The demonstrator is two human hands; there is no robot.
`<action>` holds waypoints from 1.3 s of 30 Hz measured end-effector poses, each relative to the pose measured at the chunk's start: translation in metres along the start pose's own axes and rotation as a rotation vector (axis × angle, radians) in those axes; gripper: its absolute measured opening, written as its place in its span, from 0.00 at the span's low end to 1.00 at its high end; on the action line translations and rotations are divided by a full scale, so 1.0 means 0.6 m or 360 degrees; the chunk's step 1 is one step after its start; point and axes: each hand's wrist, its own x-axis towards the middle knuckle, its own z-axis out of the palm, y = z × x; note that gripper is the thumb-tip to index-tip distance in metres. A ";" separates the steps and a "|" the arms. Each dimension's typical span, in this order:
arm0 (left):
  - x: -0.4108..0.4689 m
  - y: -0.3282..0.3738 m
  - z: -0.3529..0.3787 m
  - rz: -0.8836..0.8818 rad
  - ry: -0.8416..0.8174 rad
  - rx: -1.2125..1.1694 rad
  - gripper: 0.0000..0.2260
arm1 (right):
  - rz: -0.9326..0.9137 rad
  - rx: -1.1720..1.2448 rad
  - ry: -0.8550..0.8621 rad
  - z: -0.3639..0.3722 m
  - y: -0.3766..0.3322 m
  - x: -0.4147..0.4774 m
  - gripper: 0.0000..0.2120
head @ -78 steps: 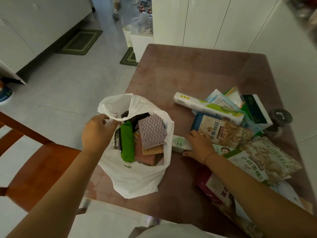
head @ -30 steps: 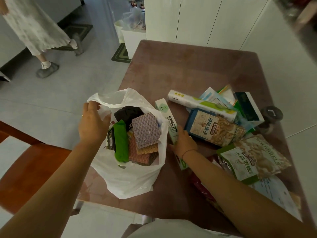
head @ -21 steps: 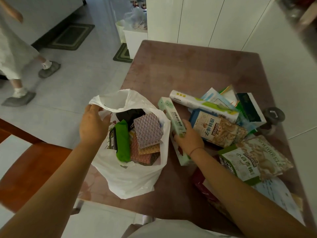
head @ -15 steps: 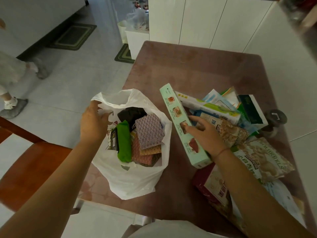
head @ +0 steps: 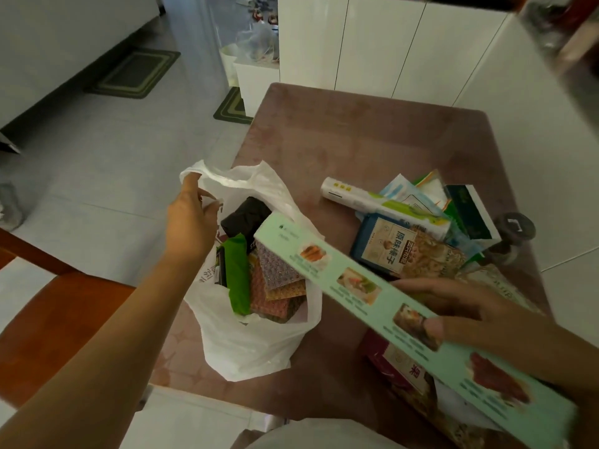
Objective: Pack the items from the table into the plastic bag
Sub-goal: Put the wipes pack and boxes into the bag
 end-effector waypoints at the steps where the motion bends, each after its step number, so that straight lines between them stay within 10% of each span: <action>1: -0.001 0.000 0.001 0.0005 -0.0003 0.0015 0.18 | 0.0009 0.0014 -0.0056 0.005 -0.001 0.004 0.18; 19: -0.013 0.009 -0.015 0.0006 -0.0034 -0.0108 0.20 | 0.0153 0.0469 0.0697 0.193 0.003 0.314 0.18; 27: -0.002 0.010 -0.025 0.0054 0.0050 -0.0179 0.17 | -0.0027 -0.0495 0.0894 0.252 0.024 0.379 0.26; 39: -0.017 -0.026 -0.013 -0.0488 -0.0189 -0.0161 0.24 | 0.0308 -0.1155 -0.0318 0.160 0.042 0.240 0.31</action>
